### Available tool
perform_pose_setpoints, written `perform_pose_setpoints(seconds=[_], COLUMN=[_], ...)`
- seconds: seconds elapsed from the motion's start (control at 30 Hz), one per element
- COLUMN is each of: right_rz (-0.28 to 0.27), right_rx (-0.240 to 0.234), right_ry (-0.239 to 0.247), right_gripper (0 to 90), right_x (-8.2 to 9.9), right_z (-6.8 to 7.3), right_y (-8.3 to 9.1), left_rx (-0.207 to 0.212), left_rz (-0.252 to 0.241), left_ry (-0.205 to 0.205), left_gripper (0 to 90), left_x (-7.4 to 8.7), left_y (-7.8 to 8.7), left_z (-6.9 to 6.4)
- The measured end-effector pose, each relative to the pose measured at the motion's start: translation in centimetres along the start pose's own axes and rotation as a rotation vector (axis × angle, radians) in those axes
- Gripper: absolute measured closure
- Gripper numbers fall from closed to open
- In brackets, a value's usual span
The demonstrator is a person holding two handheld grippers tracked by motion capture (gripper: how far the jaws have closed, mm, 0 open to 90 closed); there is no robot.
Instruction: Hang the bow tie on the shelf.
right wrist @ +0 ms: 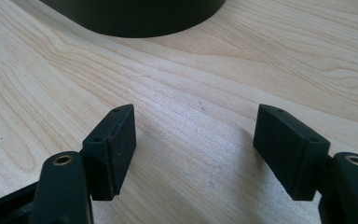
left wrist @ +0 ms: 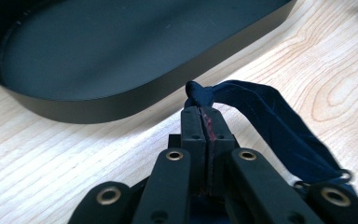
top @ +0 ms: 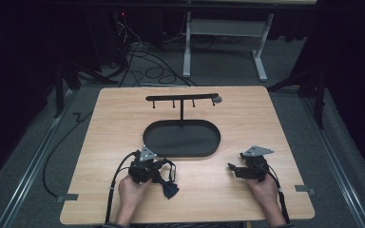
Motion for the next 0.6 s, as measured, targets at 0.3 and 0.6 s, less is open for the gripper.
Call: perform_pose_setpoints(seconds=[0.3,0.6], right_rz=[0.000,-0.002], right_rx=[-0.001,0.005], right_ry=[0.001,-0.008], right_gripper=[31.3,32.0], right_x=[0.0,-0.1], right_z=[0.0,-0.1], right_y=[0.0,-0.1], left_rx=[0.016,0.017], left_rz=[-0.049,-0.036], left_ry=[0.019,-0.023], left_gripper=[88.7,89.0], left_x=[-0.6,-1.4], left_y=[2.2,3.8], left_z=[0.3,0.4])
Point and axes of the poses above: each handheld gripper's, and its own axes: y roughly backward along the jaws, x roughly out of its underside, z roughly to its left, the point moved 9 cm from there along -y, roughly forward along the jaws, and after that the axes turned 3 degrees about -x, right-handed, at the moved point
